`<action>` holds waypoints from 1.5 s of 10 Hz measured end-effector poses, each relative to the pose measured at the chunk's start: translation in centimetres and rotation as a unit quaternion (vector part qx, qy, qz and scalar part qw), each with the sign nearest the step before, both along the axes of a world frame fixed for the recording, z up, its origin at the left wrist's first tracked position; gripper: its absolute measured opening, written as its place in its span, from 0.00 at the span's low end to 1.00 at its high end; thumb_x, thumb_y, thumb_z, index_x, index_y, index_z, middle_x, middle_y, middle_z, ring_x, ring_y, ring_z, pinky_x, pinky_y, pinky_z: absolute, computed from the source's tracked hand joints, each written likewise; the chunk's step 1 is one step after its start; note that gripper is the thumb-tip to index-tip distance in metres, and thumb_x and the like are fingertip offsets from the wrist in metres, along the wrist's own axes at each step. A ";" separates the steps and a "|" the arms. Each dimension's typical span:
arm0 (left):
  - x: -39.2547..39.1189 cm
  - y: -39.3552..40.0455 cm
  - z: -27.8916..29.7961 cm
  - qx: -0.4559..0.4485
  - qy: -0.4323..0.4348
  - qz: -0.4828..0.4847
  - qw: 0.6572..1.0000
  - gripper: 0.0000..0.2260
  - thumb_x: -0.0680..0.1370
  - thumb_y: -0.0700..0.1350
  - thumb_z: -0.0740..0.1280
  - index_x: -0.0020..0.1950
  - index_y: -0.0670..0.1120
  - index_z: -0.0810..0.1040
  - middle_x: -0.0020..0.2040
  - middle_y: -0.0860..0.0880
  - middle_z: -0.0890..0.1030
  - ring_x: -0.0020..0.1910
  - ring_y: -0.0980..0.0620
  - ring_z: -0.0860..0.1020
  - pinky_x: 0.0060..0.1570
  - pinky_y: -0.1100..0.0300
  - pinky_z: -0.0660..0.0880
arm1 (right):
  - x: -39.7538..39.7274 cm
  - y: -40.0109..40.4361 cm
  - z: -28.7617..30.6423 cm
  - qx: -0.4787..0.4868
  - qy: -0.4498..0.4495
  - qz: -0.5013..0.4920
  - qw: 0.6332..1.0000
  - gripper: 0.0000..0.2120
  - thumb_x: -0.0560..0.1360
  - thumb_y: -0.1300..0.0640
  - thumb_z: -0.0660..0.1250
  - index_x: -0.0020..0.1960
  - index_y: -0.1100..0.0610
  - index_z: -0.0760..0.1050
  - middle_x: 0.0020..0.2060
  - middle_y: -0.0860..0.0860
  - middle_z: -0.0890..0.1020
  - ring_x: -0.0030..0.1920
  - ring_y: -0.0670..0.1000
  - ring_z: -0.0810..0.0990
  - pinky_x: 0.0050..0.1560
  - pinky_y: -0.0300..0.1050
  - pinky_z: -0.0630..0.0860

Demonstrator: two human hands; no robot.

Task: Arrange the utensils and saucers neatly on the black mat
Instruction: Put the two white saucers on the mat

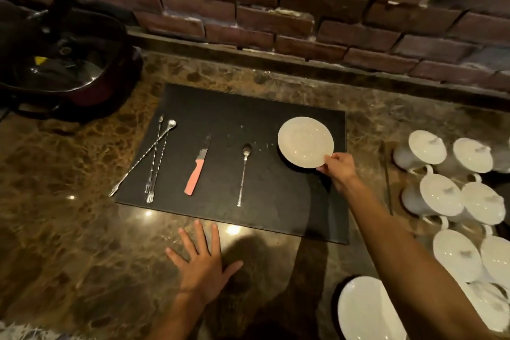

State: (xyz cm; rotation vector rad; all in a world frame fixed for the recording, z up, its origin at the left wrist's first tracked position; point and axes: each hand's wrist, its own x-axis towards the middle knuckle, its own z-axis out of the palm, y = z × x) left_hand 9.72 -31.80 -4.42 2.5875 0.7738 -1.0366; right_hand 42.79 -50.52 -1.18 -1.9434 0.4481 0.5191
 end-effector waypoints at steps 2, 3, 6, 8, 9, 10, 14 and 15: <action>1.6 -0.8 1.7 0.028 0.009 -0.012 1.000 0.48 0.75 0.75 0.49 0.83 0.42 0.53 0.80 0.28 0.47 0.74 0.15 0.49 0.62 0.15 0.58 | 2.0 1.2 -1.6 0.013 0.014 -0.049 0.999 0.14 0.77 0.70 0.62 0.36 0.59 0.68 0.36 0.57 0.76 0.32 0.53 0.79 0.28 0.38 0.81; 1.1 -0.4 0.5 0.010 0.056 -0.006 0.998 0.48 0.77 0.75 0.48 0.80 0.44 0.30 0.78 0.33 0.28 0.74 0.20 0.31 0.70 0.19 0.44 | 1.0 0.3 -2.0 0.075 0.017 -0.052 0.996 0.13 0.79 0.66 0.65 0.35 0.61 0.73 0.34 0.56 0.79 0.33 0.51 0.81 0.45 0.45 0.84; 0.9 0.3 0.7 -0.038 0.046 0.029 0.998 0.50 0.74 0.78 0.49 0.71 0.49 0.19 0.68 0.39 0.17 0.74 0.25 0.27 0.70 0.21 0.40 | -7.1 -8.2 2.5 -0.107 0.147 0.530 0.828 0.15 0.72 0.63 0.75 0.55 0.68 0.79 0.42 0.57 0.82 0.43 0.52 0.79 0.47 0.48 0.78; 0.9 0.6 0.2 -0.040 0.055 0.054 0.996 0.52 0.70 0.81 0.48 0.67 0.52 0.16 0.67 0.40 0.14 0.74 0.25 0.25 0.69 0.20 0.42 | -11.4 -11.1 3.9 -0.310 0.142 0.647 0.682 0.19 0.67 0.49 0.78 0.57 0.48 0.82 0.51 0.45 0.81 0.53 0.50 0.78 0.46 0.37 0.72; 0.9 0.7 0.1 -0.038 0.061 0.063 0.995 0.52 0.69 0.82 0.47 0.66 0.52 0.16 0.63 0.41 0.12 0.73 0.25 0.25 0.69 0.20 0.42 | -12.5 -11.3 3.7 -0.322 0.180 0.664 0.650 0.17 0.69 0.51 0.78 0.57 0.51 0.82 0.52 0.47 0.82 0.55 0.51 0.79 0.57 0.42 0.75; 0.9 0.7 0.2 -0.039 0.061 0.057 0.996 0.51 0.69 0.82 0.48 0.66 0.54 0.16 0.59 0.44 0.10 0.74 0.26 0.24 0.70 0.21 0.41 | -14.2 -11.8 2.8 -0.333 0.163 0.687 0.625 0.16 0.73 0.54 0.74 0.60 0.53 0.81 0.59 0.51 0.80 0.60 0.54 0.76 0.60 0.42 0.72; 0.7 0.6 1.2 -0.037 0.067 0.048 0.996 0.50 0.69 0.82 0.45 0.68 0.54 0.16 0.64 0.42 0.12 0.73 0.27 0.23 0.70 0.21 0.39 | -13.3 -10.8 3.2 -0.237 0.010 0.571 0.786 0.06 0.76 0.59 0.70 0.50 0.58 0.83 0.47 0.55 0.84 0.49 0.54 0.81 0.53 0.47 0.78; 1.0 0.6 1.4 -0.036 0.078 0.048 0.995 0.49 0.70 0.81 0.46 0.68 0.54 0.17 0.66 0.41 0.13 0.73 0.27 0.23 0.70 0.21 0.38 | -12.0 -9.2 3.6 -0.131 0.027 0.398 0.908 0.04 0.75 0.60 0.72 0.50 0.59 0.82 0.41 0.53 0.84 0.42 0.48 0.82 0.37 0.36 0.79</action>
